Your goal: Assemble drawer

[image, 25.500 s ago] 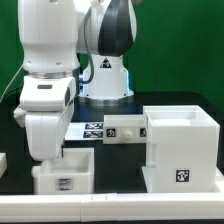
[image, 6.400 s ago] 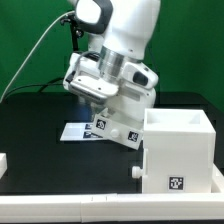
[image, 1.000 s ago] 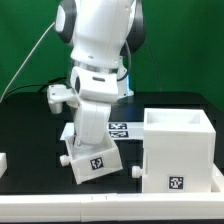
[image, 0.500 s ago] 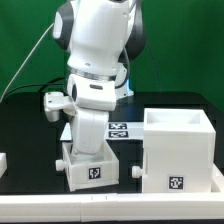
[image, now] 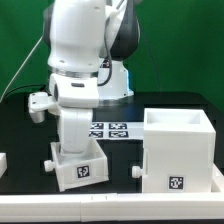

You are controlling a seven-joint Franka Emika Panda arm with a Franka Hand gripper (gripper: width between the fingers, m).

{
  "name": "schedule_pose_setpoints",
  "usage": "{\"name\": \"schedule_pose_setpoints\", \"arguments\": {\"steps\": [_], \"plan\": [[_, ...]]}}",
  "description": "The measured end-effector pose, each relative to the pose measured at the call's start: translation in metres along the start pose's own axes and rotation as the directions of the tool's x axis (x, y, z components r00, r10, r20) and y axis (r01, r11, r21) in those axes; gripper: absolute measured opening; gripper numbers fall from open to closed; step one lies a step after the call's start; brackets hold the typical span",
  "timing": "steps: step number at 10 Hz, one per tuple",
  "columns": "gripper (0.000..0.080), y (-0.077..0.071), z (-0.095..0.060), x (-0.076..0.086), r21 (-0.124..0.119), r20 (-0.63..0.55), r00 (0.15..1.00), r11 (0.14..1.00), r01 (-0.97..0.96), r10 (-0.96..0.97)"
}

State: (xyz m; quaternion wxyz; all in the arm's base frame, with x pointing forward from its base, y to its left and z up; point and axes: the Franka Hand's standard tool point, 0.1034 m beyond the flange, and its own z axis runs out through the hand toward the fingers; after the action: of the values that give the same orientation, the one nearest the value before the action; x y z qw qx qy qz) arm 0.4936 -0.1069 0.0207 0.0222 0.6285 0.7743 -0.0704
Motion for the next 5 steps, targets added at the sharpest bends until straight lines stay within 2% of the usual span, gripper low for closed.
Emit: {"name": "schedule_pose_setpoints", "arguments": {"steps": [2,5], "plan": [[0.0044,-0.006,0.001,-0.017,0.007,-0.046,0.999,1.0,0.023,-0.023],[0.0044,-0.018,0.001,-0.04,0.032,-0.166,0.985,0.998,0.046,-0.04]]}}
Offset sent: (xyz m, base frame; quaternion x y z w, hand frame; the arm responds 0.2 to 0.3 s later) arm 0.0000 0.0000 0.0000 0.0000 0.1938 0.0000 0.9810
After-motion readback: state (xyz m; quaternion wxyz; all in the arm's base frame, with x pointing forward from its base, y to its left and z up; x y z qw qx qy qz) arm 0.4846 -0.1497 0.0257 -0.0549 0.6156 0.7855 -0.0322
